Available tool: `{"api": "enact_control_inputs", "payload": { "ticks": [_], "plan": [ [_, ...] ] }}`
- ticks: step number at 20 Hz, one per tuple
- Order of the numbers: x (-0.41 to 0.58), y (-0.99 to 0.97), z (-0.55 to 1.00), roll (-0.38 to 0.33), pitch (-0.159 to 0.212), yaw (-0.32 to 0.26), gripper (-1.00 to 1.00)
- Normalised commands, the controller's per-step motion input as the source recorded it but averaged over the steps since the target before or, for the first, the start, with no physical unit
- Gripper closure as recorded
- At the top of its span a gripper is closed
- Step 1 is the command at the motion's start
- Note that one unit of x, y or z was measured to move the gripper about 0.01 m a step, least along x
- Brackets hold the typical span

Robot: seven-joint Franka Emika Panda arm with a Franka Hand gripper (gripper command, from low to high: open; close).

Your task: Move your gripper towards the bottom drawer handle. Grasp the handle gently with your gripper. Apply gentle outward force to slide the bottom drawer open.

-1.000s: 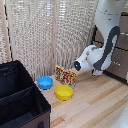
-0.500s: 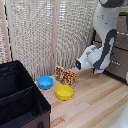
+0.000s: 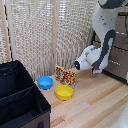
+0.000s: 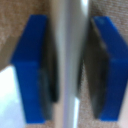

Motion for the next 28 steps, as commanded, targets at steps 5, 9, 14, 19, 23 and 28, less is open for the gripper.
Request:
{"api": "enact_control_inputs", "payload": {
  "ticks": [5,9,14,19,23,28],
  "plan": [
    [0.115,0.47,-0.21,-0.024,-0.017,0.04,1.0],
    [0.164,0.6,-0.19,-0.005,-0.024,0.034,1.0],
    [0.168,0.85,-0.24,0.0,-0.025,0.043,1.0],
    [0.202,0.96,-0.29,0.0,-0.027,0.023,1.0],
    [0.204,0.96,-0.29,0.0,-0.027,0.018,1.0],
    [0.158,0.85,-0.17,0.0,-0.012,0.018,1.0]
  ]
}}
